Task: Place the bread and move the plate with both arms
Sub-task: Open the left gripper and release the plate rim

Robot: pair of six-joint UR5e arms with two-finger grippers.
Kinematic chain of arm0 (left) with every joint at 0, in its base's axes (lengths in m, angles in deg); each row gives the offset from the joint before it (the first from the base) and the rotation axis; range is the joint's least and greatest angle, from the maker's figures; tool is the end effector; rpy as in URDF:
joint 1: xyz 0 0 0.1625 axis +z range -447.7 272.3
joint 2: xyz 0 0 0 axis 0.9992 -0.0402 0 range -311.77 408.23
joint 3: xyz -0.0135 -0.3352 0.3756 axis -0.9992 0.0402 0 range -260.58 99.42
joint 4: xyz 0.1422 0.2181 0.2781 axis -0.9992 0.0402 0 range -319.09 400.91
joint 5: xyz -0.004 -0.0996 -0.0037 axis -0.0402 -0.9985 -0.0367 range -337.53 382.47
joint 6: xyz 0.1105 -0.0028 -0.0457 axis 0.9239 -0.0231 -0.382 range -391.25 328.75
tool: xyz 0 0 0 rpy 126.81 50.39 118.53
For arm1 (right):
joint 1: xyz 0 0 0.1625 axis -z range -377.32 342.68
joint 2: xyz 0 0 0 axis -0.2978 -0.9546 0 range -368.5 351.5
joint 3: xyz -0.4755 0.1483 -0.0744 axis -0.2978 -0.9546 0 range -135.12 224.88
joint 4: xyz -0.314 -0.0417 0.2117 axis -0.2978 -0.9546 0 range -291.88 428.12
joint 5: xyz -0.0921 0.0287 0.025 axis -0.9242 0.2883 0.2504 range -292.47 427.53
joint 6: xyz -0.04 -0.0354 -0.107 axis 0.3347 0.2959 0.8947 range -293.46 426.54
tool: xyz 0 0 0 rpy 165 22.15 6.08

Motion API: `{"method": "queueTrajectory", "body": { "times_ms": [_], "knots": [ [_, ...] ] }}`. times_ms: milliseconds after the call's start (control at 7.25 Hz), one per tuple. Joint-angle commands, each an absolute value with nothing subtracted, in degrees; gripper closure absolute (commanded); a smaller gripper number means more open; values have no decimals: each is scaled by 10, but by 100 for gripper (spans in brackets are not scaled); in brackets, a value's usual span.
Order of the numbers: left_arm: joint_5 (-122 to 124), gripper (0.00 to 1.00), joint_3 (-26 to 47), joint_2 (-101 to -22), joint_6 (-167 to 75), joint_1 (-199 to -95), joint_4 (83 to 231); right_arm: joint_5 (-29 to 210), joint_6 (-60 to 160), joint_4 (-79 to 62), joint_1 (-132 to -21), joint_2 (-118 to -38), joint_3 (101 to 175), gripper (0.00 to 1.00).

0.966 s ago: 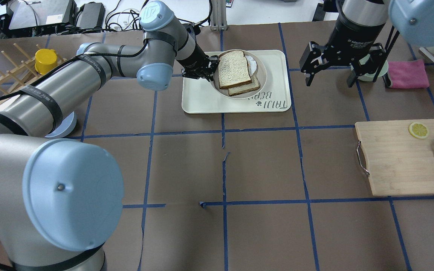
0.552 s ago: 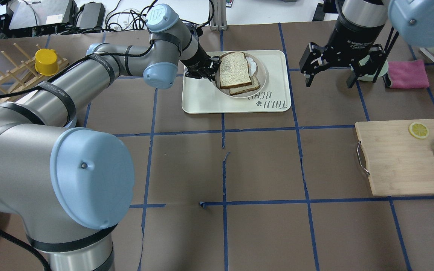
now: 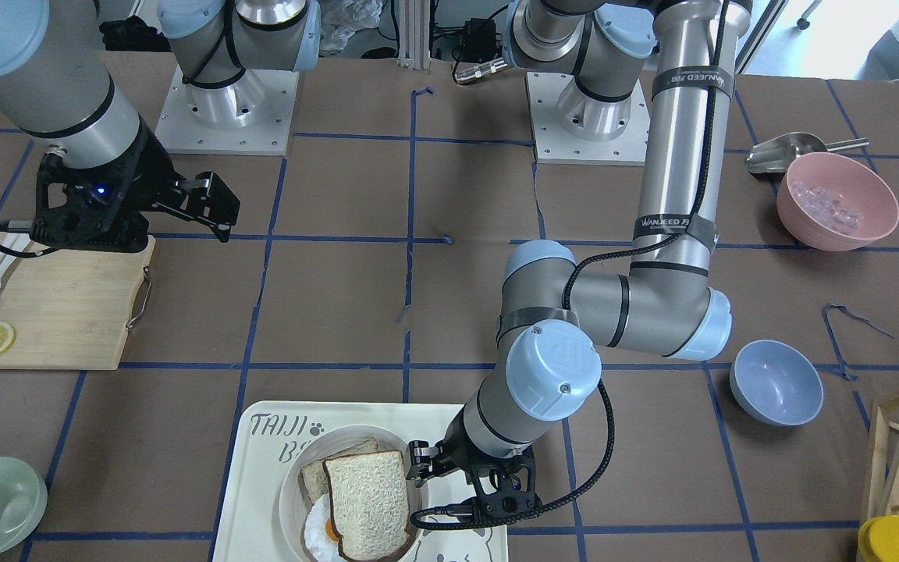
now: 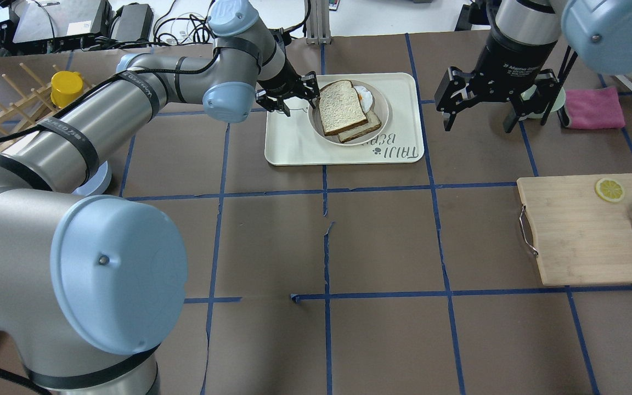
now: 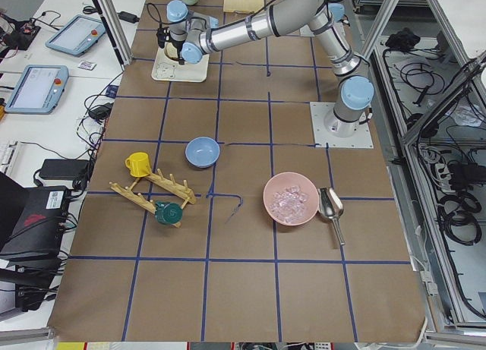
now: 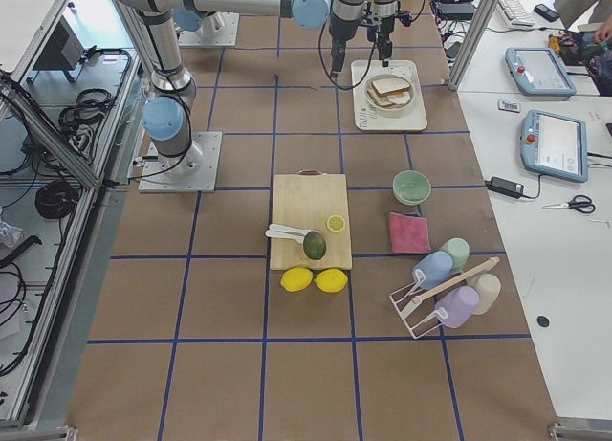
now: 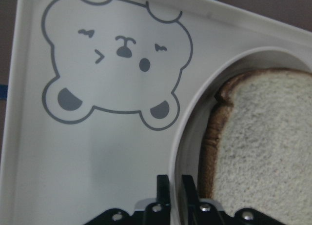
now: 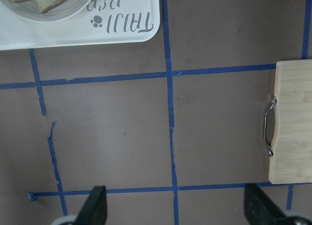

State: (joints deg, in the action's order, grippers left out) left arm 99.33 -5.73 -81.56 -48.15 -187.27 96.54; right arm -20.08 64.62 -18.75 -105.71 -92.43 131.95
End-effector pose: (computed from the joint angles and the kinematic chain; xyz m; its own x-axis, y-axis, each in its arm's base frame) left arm -0.2855 -0.7274 0.3028 -0.9603 -0.0913 0.2635 -0.1204 0.9880 -0.0966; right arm 0.1243 -0.4993 0.5142 -0.9971 0.0659 -0.0378 0.0614 0.9920 0.1106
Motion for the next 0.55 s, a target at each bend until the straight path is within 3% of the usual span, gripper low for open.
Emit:
{"method": "queueTrajectory", "body": {
  "times_ms": [0,414],
  "knots": [
    [1076,9,-57,-748,-404,-1869,1059,-200,644,-188,-1057,-924,1320,0],
    [1123,10,-52,-591,-354,-1868,1281,-197,644,-189,-1057,-924,1320,0]
  ]
}}
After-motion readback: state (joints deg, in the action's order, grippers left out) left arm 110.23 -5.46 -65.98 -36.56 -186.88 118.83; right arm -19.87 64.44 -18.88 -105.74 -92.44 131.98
